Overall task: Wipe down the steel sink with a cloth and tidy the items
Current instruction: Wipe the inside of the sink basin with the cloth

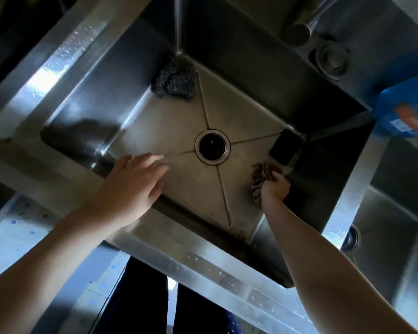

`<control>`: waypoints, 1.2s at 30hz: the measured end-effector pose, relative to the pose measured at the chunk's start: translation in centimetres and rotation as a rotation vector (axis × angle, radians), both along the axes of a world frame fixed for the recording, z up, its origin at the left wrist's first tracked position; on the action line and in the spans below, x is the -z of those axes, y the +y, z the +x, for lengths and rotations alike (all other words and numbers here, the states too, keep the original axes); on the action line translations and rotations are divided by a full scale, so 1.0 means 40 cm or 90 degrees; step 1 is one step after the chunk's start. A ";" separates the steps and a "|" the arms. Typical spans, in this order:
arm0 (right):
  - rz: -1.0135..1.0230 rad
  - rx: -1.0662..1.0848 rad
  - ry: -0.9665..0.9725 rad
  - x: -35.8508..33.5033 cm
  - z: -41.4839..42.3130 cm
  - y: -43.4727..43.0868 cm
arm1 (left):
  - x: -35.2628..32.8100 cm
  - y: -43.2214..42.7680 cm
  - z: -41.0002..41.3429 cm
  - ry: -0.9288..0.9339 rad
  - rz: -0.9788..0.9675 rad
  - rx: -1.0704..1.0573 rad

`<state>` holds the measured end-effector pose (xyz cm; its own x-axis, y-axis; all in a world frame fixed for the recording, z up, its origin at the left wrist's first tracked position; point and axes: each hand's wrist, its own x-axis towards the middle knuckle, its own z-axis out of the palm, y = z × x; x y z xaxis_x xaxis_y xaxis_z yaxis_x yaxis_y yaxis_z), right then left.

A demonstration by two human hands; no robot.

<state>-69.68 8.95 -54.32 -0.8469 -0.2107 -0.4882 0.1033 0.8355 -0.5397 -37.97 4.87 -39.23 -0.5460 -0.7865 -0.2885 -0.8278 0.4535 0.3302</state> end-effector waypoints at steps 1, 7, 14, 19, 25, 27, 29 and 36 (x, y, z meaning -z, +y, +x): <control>0.020 -0.039 0.004 0.005 0.001 0.000 | 0.002 0.016 -0.008 0.001 0.001 -0.011; 0.133 -0.449 0.070 0.026 0.115 0.032 | -0.012 0.074 -0.044 0.005 0.028 -0.071; 0.093 -0.627 0.013 0.049 0.210 0.070 | -0.049 0.093 -0.045 -0.003 0.062 -0.098; 0.137 -0.475 0.089 0.040 0.094 0.040 | -0.062 0.097 -0.044 -0.021 0.056 -0.127; 0.216 -0.409 0.194 0.027 -0.037 -0.024 | -0.058 0.124 -0.044 0.003 0.011 -0.094; 0.250 -0.431 0.201 0.026 -0.046 -0.031 | -0.058 0.129 -0.048 0.011 0.005 -0.096; 0.291 -0.472 0.208 0.019 -0.035 -0.019 | -0.058 0.129 -0.048 0.013 -0.002 -0.089; 0.370 -0.562 0.164 0.019 0.061 0.137 | -0.058 0.146 -0.063 -0.005 0.046 -0.104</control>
